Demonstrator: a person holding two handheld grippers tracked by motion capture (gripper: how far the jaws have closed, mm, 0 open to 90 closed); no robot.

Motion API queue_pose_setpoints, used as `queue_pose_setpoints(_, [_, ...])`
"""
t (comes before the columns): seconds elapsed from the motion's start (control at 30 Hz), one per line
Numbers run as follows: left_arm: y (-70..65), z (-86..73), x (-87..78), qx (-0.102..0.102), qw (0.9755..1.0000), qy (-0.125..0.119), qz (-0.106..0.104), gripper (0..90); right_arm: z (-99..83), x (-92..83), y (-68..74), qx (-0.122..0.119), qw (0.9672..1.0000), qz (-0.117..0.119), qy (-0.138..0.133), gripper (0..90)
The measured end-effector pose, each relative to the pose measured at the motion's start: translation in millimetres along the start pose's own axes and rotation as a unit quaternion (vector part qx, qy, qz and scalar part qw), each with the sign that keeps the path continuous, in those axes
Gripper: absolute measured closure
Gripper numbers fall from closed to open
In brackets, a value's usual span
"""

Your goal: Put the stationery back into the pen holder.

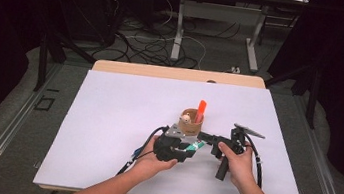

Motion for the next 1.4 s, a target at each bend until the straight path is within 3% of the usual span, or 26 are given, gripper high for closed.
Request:
queue_pose_setpoints(0.07, [0.1, 0.4, 0.1, -0.002, 1.0, -0.001, -0.001, 64.7, -0.4, -0.6, 2.1, 0.01, 0.9999, -0.001, 0.003, 61.6])
queue_pose_setpoints(0.37, [2.6, 2.0, -0.3, -0.009, 1.0, -0.002, 0.002, 48.9, 0.7, -0.5, 1.2, -0.003, 1.0, -0.004, 0.0, 64.8])
queue_pose_setpoints(0.6, [7.3, 1.3, -1.1, -0.008, 0.9997, 0.002, 0.021, 37.1, 3.7, -3.4, 0.7, -0.012, 0.9999, -0.012, -0.003, 64.9])
queue_pose_setpoints(0.67, [10.3, 1.9, -2.8, -0.002, 0.9997, 0.002, 0.026, 34.2, 6.7, -3.8, 0.3, -0.015, 0.9996, -0.015, -0.019, 65.0])
queue_pose_setpoints(0.7, [10.0, 1.8, -3.1, -0.01, 0.9996, 0.0, 0.025, 33.5, 7.0, -5.4, 0.1, -0.02, 0.9996, -0.014, -0.015, 64.9])
queue_pose_setpoints(0.8, [14.0, 1.8, -5.8, -0.002, 0.9995, 0.001, 0.032, 31.5, 10.5, -9.0, 1.0, -0.023, 0.9994, -0.017, -0.021, 65.0])
queue_pose_setpoints(0.83, [14.0, 1.8, -6.5, -0.009, 0.9994, -0.001, 0.034, 31.5, 11.3, -10.2, 1.7, -0.022, 0.9994, -0.018, -0.021, 65.0])
queue_pose_setpoints(0.87, [16.4, 1.7, -8.3, -0.001, 0.9993, 0.004, 0.038, 31.2, 12.6, -11.2, 1.5, -0.028, 0.9991, -0.019, -0.024, 65.0])
queue_pose_setpoints(0.97, [19.3, 2.8, -10.7, -0.004, 0.9988, 0.007, 0.047, 31.1, 16.3, -13.5, 2.7, -0.027, 0.9988, -0.022, -0.036, 65.0])
queue_pose_setpoints(1.1, [23.0, 6.5, -16.9, -0.008, 0.9984, 0.009, 0.054, 31.3, 20.3, -17.0, 2.7, -0.044, 0.9978, -0.028, -0.042, 65.0])
queue_pose_setpoints(1.13, [24.1, 7.4, -18.7, -0.006, 0.9983, 0.008, 0.057, 31.2, 21.9, -17.0, 4.9, -0.034, 0.9978, -0.03, -0.05, 65.0])
queue_pose_setpoints(1.17, [25.0, 8.4, -20.3, -0.006, 0.9983, 0.006, 0.058, 31.2, 22.0, -18.8, 4.5, -0.043, 0.9978, -0.027, -0.043, 65.0])
queue_pose_setpoints(1.4, [38.3, 14.2, -32.8, -0.002, 0.9961, -0.002, 0.088, 29.6, 26.4, -21.6, 6.1, -0.063, 0.9957, -0.039, -0.055, 65.0])
Point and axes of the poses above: each handheld gripper's, and its own axes: x roughly forward along the jaws, z roughly out of its top, y roughly to its left, the point moved 7 cm from there along x, roughly forward along the jaws, and after that the axes turned 4 degrees about -x, right-handed, at the moved point
